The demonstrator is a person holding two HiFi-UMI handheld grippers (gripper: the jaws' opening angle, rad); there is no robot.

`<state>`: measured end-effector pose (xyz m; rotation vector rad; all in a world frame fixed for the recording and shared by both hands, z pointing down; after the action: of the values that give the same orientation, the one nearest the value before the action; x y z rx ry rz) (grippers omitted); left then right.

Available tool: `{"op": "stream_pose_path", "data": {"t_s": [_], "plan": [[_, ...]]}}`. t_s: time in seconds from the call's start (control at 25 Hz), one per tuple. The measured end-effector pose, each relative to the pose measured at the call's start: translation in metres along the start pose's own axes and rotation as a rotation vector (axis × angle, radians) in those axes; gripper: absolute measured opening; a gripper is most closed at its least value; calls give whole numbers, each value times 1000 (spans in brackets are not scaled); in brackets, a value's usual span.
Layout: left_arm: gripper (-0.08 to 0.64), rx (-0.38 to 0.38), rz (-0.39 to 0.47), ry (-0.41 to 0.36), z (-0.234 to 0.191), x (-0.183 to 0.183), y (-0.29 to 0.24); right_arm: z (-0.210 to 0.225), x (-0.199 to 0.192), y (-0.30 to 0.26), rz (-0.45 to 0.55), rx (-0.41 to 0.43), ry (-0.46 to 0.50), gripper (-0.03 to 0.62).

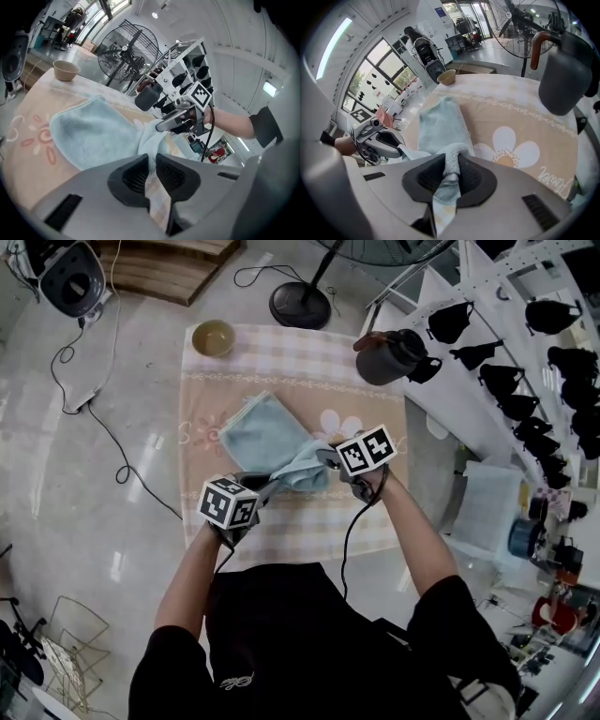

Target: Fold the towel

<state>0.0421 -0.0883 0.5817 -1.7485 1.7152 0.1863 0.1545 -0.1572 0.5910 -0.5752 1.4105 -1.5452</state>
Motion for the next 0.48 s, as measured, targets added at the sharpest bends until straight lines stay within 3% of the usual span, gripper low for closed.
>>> {"op": "stream_pose_path", "data": {"t_s": [0.28, 0.48], "plan": [[50, 3, 78, 61, -20, 25, 19, -5, 30, -6, -15, 20, 5, 61], [51, 3, 158, 103, -34, 43, 38, -13, 61, -11, -67, 48, 67, 61]]}}
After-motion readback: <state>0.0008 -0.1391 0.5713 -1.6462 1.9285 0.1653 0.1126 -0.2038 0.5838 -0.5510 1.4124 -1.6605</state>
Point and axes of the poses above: the fingertips, and each gripper's own axes: y backward along the fingers, z to its right, x out of its top, the point moved 1 cm from there along y, backward along the fingers, and after that the axes turned 11 degrees about -x, right-handed, at the moved point
